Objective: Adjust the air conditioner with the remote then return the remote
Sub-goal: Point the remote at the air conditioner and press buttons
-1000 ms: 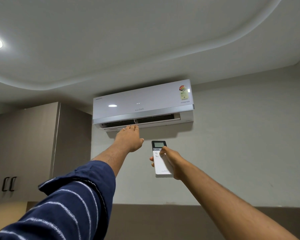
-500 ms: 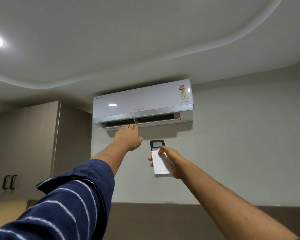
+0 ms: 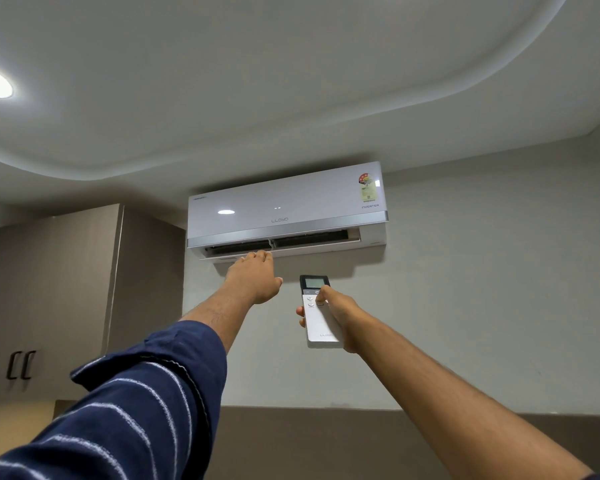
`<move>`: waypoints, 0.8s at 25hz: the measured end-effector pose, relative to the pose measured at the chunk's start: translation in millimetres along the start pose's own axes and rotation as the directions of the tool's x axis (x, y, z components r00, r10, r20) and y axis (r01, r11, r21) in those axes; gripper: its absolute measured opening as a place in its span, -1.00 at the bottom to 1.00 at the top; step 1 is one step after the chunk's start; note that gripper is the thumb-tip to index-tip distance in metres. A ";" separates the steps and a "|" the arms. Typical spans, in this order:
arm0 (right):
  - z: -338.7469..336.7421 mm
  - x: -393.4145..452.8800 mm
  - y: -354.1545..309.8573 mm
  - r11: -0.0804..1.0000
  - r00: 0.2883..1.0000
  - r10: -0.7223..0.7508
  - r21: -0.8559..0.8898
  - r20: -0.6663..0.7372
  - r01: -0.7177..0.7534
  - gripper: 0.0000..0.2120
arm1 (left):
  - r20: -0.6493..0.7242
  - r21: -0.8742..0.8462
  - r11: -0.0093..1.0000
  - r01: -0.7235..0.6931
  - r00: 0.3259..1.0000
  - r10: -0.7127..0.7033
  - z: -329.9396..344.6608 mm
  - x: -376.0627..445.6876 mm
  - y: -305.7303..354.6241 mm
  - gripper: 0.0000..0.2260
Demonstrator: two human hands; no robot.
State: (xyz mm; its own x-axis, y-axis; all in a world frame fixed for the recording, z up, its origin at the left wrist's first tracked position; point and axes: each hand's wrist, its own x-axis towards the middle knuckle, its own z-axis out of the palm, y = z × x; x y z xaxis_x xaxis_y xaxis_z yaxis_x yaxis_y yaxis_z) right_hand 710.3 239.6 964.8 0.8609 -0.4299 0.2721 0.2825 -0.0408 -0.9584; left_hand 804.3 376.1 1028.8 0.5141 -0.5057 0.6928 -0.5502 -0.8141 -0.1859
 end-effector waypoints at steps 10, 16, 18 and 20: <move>-0.3 -9.9 -5.7 1.000 1.000 0.004 0.030 -0.006 -0.004 -0.80 | -0.009 0.001 1.000 -0.016 1.000 0.016 -7.7 -0.8 -0.3 -0.39; 0.6 -11.8 -7.4 0.999 1.000 0.006 0.032 -0.001 -0.006 -0.80 | -0.005 0.001 1.000 -0.014 1.000 0.014 -7.3 -1.4 0.1 -0.39; -0.8 -12.5 -5.9 1.000 1.000 0.012 0.021 -0.003 -0.012 -0.79 | -0.005 -0.005 1.000 -0.013 1.000 0.013 -5.5 -0.9 1.1 -0.39; -4.8 -12.1 -3.8 1.000 1.000 0.017 0.014 -0.009 -0.017 -0.77 | -0.002 -0.018 1.000 -0.012 1.000 0.012 -3.0 -0.4 3.8 -0.38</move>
State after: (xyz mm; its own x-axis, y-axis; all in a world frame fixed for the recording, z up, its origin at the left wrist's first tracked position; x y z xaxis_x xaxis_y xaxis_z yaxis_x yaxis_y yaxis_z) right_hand 696.8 240.7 964.7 0.8619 -0.4383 0.2550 0.2737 -0.0212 -0.9616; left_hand 800.1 374.1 1029.9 0.5063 -0.5152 0.6916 -0.5680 -0.8026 -0.1821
